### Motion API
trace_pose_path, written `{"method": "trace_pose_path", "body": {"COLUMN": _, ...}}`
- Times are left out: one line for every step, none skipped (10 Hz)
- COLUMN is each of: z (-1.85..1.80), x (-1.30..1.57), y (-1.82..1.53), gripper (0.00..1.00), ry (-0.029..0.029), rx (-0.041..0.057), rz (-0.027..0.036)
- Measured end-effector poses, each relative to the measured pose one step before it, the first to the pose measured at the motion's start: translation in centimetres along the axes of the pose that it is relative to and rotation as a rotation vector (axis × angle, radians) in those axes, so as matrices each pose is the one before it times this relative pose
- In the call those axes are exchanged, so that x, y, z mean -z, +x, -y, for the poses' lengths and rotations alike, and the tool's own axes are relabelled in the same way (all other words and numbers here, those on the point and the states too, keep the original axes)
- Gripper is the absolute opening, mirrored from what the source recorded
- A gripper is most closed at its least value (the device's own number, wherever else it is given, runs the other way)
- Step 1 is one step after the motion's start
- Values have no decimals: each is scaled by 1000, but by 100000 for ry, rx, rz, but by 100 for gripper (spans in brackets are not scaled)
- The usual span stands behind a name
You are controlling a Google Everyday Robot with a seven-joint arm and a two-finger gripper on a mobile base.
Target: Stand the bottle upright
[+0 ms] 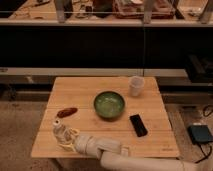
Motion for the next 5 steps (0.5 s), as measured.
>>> {"method": "trace_pose_path", "body": {"z": 68, "x": 79, "y": 2, "gripper": 80, "ry": 43, "rx": 42, "rz": 270}}
{"method": "trace_pose_path", "body": {"z": 148, "x": 130, "y": -11, "gripper": 80, "ry": 161, "rx": 203, "rz": 443}}
{"method": "trace_pose_path", "body": {"z": 109, "x": 127, "y": -8, "gripper": 80, "ry": 85, "rx": 151, "rz": 285}}
{"method": "trace_pose_path", "body": {"z": -23, "x": 157, "y": 23, "gripper": 80, "ry": -142, "rx": 102, "rz": 271}}
{"method": "trace_pose_path", "body": {"z": -115, "x": 222, "y": -5, "gripper": 80, "ry": -263, "rx": -54, "rz": 413}}
